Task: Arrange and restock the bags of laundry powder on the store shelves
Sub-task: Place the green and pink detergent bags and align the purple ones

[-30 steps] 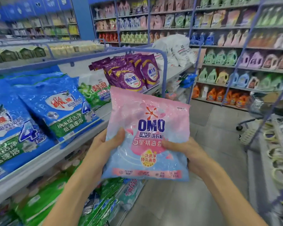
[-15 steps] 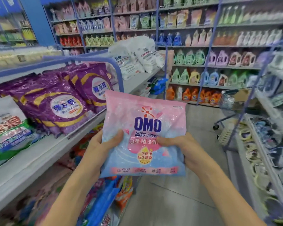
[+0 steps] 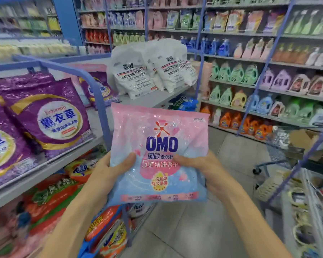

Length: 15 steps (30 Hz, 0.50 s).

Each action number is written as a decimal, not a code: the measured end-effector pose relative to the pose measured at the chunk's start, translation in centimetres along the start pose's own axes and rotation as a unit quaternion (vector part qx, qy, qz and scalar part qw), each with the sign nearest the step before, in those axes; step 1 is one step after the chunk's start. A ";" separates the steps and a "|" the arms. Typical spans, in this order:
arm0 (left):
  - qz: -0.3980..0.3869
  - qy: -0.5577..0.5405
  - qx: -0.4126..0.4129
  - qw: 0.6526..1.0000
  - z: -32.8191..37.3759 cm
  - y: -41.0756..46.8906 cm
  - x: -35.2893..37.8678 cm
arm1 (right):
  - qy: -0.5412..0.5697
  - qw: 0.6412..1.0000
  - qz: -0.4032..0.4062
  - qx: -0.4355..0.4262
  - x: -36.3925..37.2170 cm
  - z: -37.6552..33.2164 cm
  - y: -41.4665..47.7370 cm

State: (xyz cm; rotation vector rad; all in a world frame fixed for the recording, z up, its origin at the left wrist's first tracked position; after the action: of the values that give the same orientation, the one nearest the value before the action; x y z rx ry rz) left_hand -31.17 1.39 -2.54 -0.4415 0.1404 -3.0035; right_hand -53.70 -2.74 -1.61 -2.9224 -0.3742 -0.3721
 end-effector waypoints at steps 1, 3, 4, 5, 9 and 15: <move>0.005 -0.002 0.002 1.000 -0.1 1.7 0.6 | -0.006 1.000 -0.003 0.000 -0.8 -0.6 1.9; 0.011 -0.006 0.011 1.000 -0.3 5.5 1.3 | -0.015 1.000 -0.008 -0.004 -2.0 -1.7 5.8; 0.018 -0.014 0.015 1.000 -0.3 7.5 1.5 | -0.014 1.000 -0.013 -0.005 -2.6 -2.2 7.8; 0.023 -0.020 0.017 0.999 -0.2 9.6 1.8 | -0.011 1.000 -0.018 -0.005 -3.2 -2.8 9.8; 0.045 -0.065 0.001 0.997 0.5 17.9 3.0 | -0.033 0.999 -0.034 -0.003 -5.0 -4.6 18.2; 0.102 -0.080 0.004 0.992 1.7 26.3 3.0 | -0.040 0.996 -0.080 -0.005 -5.7 -6.6 29.3</move>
State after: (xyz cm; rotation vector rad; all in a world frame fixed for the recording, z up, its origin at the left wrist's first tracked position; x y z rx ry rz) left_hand -31.25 -25.12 -2.88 -0.6236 0.1505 -2.7557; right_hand -52.67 -33.27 -0.81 -2.9316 -0.6228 -0.2793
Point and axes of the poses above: each hand's wrist, its own y-axis towards the middle knuckle, its own x-axis out of the palm, z = x × y, the point moved 6 cm from there along y, towards the middle knuckle
